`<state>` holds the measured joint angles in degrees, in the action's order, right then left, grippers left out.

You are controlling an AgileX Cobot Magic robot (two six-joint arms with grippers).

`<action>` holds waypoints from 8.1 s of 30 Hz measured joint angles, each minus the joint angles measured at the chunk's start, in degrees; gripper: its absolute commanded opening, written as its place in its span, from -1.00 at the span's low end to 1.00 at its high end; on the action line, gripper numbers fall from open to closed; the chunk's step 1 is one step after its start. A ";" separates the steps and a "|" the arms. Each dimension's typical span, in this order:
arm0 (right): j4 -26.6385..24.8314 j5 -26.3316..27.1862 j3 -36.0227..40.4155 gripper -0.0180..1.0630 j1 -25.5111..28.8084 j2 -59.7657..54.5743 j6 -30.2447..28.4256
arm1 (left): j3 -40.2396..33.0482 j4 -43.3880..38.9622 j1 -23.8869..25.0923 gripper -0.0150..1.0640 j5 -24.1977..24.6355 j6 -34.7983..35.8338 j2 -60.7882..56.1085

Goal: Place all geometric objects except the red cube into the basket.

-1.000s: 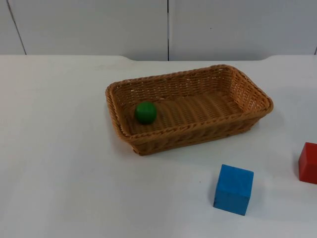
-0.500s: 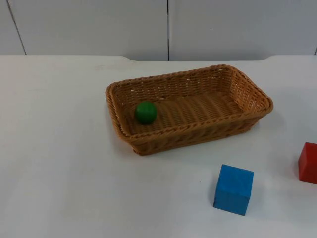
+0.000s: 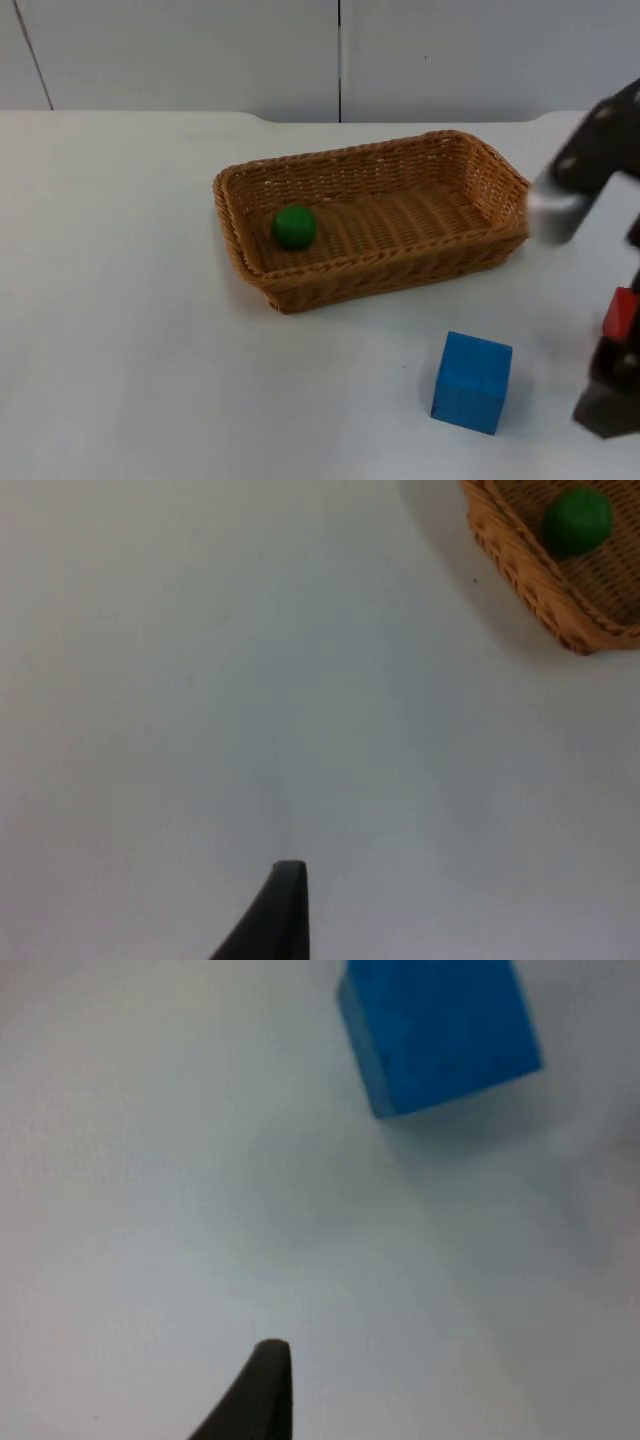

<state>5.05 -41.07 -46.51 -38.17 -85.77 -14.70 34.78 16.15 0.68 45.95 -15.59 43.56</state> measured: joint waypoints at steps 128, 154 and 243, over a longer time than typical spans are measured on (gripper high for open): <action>-12.60 -10.25 -65.25 0.67 13.89 -41.65 -2.68 | 0.00 0.31 0.00 0.97 -1.28 -0.20 0.00; -17.09 -3.58 -31.94 0.67 13.89 7.27 -1.79 | 0.00 0.31 0.00 0.97 -1.28 -1.05 -0.59; -1.03 -21.47 16.89 0.98 13.40 85.54 16.64 | -6.18 -11.54 0.00 0.97 16.33 13.61 -43.36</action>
<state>4.02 -62.54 -29.62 -24.77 -0.23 1.94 28.60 4.62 0.68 62.29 -1.98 0.20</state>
